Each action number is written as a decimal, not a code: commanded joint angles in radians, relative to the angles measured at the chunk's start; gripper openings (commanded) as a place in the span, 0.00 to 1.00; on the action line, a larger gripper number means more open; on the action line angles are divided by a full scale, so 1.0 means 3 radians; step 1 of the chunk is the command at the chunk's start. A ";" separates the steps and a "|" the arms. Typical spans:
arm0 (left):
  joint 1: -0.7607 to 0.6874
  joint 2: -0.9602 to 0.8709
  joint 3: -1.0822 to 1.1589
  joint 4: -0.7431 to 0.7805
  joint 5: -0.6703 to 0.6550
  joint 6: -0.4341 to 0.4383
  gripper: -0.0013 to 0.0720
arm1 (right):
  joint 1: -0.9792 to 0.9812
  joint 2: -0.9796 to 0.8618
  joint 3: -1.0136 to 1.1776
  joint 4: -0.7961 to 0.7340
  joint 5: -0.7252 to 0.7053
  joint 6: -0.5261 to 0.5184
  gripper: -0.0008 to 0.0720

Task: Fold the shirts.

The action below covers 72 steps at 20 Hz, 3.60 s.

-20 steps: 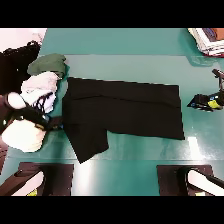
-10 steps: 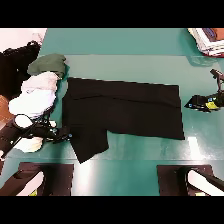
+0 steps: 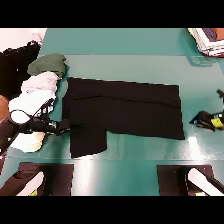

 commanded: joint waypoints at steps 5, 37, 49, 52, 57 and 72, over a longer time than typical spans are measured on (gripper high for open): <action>0.0001 0.0003 0.0111 -0.0032 -0.0023 0.0038 0.05 | -0.0568 0.0001 -0.0890 0.0116 -0.0165 -0.0135 0.62; 0.0001 -0.0512 0.1512 0.0072 -0.0195 0.0036 0.05 | 0.0665 -0.0277 0.0652 -0.0031 -0.0079 0.0113 0.03; 0.0001 -0.1645 0.2065 -0.0031 0.0537 0.0122 0.69 | 0.0636 -0.1798 0.2033 0.0726 -0.0018 0.0078 0.63; 0.0001 -0.1643 0.2237 -0.0019 0.0080 0.0163 0.68 | 0.0455 -0.1790 0.1947 0.0725 0.0140 -0.0102 0.62; -0.0045 -0.1643 0.2282 -0.0173 -0.0047 0.0238 0.05 | -0.0055 -0.1746 0.1373 0.0732 0.0142 -0.0310 0.87; -0.1709 -0.2511 0.2931 -0.0211 0.0652 -0.0031 0.05 | 0.0504 -0.1963 0.1452 0.1169 0.0233 -0.0622 0.03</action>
